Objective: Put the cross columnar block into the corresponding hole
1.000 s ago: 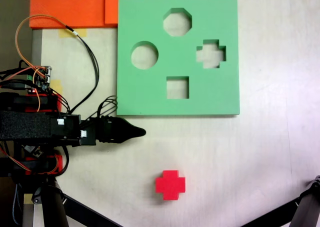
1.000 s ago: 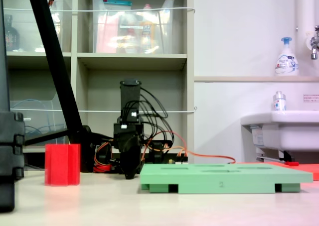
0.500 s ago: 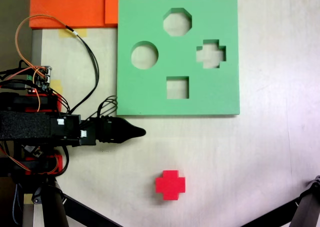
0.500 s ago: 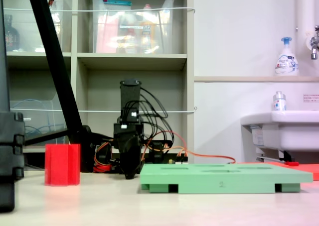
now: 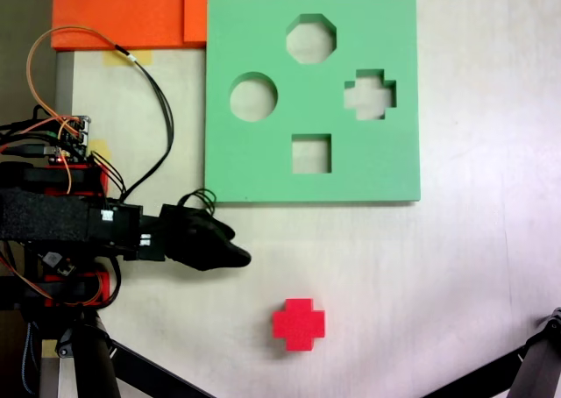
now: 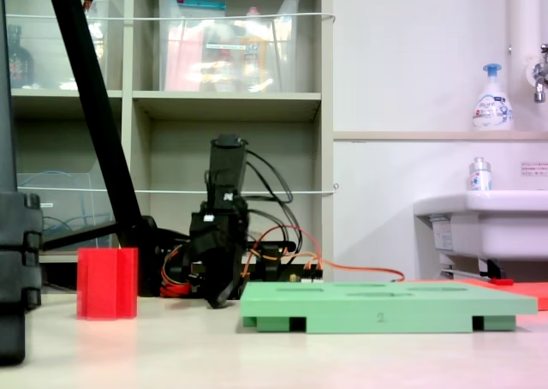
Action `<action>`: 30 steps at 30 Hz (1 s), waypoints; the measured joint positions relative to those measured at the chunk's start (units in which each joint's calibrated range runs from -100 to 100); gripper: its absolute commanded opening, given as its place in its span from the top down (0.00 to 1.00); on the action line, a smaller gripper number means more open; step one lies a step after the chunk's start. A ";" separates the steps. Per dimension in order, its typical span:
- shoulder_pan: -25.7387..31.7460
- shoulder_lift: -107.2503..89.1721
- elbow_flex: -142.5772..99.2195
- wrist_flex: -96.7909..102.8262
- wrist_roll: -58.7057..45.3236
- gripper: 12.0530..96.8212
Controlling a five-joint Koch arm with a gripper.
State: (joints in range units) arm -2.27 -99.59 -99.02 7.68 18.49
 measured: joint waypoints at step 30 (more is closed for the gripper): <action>-6.54 50.62 91.43 -99.36 20.76 0.13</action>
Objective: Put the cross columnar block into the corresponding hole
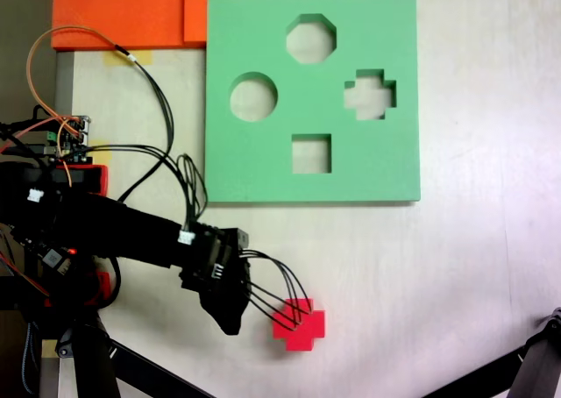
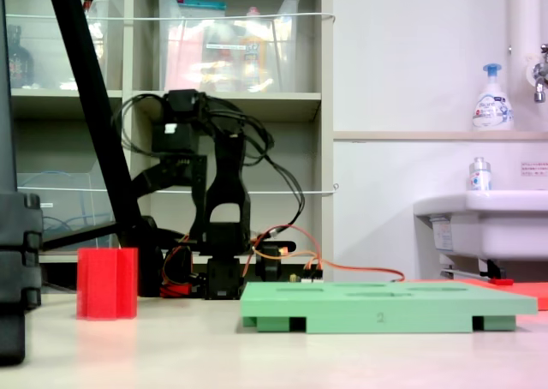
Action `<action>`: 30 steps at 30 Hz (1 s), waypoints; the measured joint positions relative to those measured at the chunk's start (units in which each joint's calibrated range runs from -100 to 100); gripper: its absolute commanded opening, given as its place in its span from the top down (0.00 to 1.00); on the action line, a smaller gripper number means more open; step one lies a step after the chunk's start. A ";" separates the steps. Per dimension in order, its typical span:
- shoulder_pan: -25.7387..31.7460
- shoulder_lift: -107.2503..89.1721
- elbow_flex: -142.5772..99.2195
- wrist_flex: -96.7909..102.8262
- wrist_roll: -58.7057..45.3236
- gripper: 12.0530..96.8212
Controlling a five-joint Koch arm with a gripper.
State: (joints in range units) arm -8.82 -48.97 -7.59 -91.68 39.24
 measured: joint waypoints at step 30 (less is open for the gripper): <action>-2.69 55.68 30.87 -0.10 -1.42 0.12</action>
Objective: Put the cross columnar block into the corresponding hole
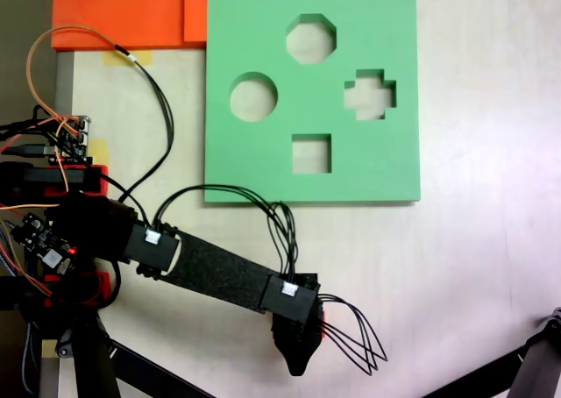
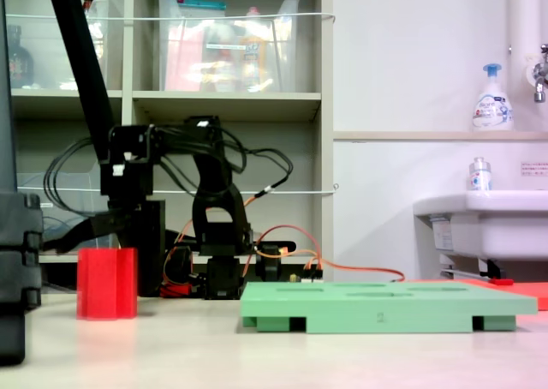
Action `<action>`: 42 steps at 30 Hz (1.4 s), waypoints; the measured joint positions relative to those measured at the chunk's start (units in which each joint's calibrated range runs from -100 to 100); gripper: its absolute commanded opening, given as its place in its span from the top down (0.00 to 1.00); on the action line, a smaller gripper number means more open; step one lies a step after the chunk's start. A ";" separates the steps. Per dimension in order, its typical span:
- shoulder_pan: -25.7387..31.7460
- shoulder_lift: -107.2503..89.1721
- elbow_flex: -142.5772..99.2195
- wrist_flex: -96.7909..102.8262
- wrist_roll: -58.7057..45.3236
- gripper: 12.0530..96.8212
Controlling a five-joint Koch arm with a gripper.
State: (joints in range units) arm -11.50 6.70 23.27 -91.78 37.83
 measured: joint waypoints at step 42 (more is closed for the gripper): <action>-0.34 -29.69 -9.31 -4.21 0.54 0.69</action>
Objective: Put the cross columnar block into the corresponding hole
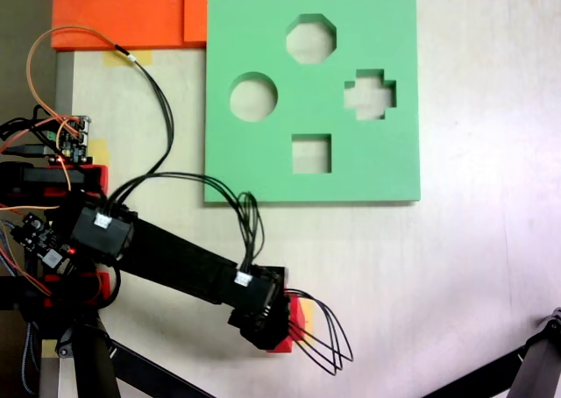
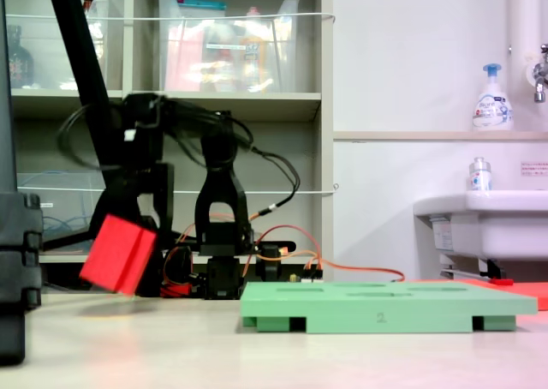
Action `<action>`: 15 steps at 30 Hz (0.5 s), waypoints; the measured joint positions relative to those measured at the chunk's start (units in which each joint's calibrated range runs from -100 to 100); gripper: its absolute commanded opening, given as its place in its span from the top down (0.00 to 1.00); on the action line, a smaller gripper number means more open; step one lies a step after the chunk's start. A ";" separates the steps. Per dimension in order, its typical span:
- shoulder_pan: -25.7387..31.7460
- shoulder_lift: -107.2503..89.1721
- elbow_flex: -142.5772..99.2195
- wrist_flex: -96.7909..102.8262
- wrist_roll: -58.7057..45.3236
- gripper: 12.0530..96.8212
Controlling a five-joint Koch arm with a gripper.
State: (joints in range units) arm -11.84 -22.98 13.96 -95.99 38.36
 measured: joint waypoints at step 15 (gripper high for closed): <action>19.63 -16.83 -0.10 -1.57 18.95 0.69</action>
State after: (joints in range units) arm 7.79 -39.81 13.87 -97.55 57.31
